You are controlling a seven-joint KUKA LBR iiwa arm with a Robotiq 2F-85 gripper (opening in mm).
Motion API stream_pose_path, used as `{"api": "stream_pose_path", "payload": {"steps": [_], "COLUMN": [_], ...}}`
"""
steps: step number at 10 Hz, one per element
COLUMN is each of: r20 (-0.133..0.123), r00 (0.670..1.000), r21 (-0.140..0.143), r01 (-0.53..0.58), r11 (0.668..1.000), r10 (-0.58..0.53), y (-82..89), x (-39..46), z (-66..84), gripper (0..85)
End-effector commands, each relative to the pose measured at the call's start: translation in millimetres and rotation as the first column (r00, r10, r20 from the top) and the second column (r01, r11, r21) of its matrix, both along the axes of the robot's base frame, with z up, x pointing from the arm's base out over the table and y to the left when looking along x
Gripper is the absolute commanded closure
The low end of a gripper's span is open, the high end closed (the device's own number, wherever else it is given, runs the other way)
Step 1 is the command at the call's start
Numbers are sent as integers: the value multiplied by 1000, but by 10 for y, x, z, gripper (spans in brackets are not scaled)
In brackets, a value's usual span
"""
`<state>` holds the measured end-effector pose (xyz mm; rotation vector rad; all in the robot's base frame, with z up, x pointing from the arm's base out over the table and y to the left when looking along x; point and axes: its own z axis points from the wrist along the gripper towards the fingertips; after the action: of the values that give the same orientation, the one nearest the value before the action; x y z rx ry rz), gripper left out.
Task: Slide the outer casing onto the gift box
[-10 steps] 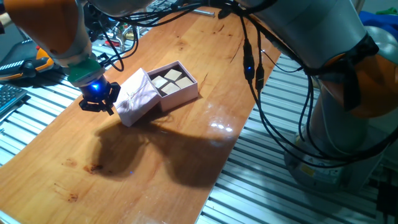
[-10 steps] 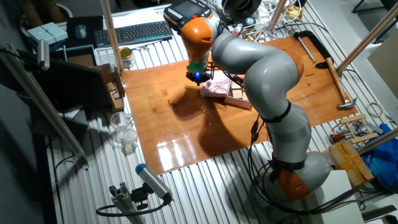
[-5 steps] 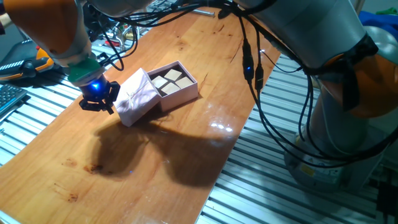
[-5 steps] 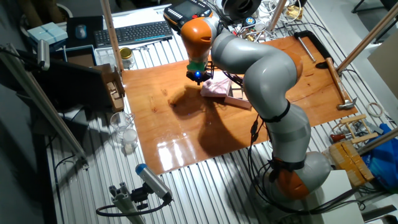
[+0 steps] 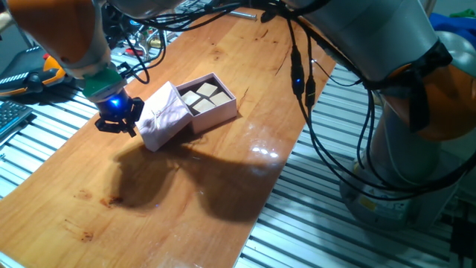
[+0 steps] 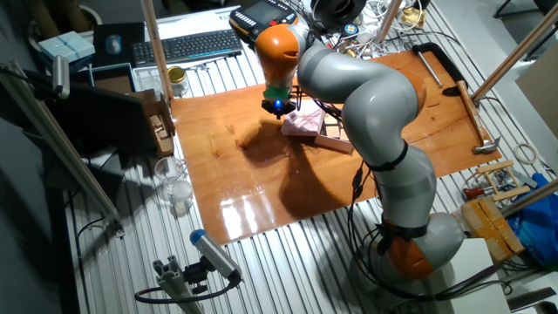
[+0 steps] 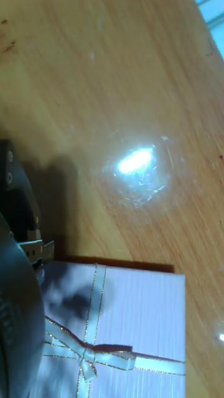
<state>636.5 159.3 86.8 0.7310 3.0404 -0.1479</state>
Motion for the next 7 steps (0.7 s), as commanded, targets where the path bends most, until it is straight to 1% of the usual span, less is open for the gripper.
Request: {"api": "stream_pose_path", "payload": {"steps": [1,3,4,5,6,7], "r20": [7,28,42,51,52,47], "r00": [1000,999,998,997,997,997], "r21": [7,-11,-22,-24,-29,-31], "r01": [11,37,49,58,58,58], "r11": [1000,999,999,998,998,998], "r10": [-11,-36,-48,-56,-56,-57], "y": [-5,-5,12,26,34,31], "x": [2,2,50,94,132,144], "z": [2,2,-56,-108,-155,-155], "gripper": [850,850,850,850,850,850]}}
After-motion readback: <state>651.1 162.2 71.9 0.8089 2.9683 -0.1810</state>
